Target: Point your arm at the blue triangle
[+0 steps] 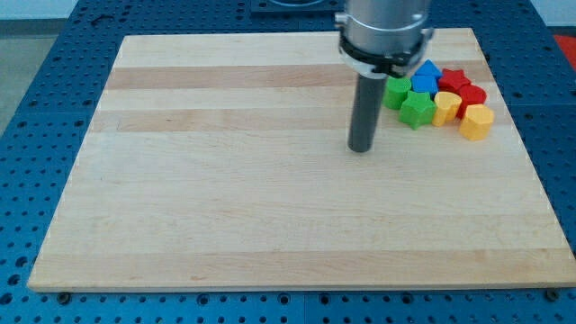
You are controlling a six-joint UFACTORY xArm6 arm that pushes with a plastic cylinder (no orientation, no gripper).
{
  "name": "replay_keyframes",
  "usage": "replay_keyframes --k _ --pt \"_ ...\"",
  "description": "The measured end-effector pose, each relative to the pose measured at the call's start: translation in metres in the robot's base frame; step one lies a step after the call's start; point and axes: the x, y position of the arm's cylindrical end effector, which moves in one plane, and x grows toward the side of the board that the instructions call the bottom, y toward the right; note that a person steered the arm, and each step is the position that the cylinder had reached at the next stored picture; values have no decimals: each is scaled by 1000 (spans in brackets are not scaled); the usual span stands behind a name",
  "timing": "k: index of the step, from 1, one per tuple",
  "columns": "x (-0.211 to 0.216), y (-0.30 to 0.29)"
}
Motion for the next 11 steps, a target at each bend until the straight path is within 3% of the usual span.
replay_keyframes --k 2,4,5,6,7,10,11 --pt "-95 -74" --pt "-101 -87" --pt "-129 -87" --pt "-168 -71" --pt "-177 -33" --pt "-173 99" --pt "-157 109"
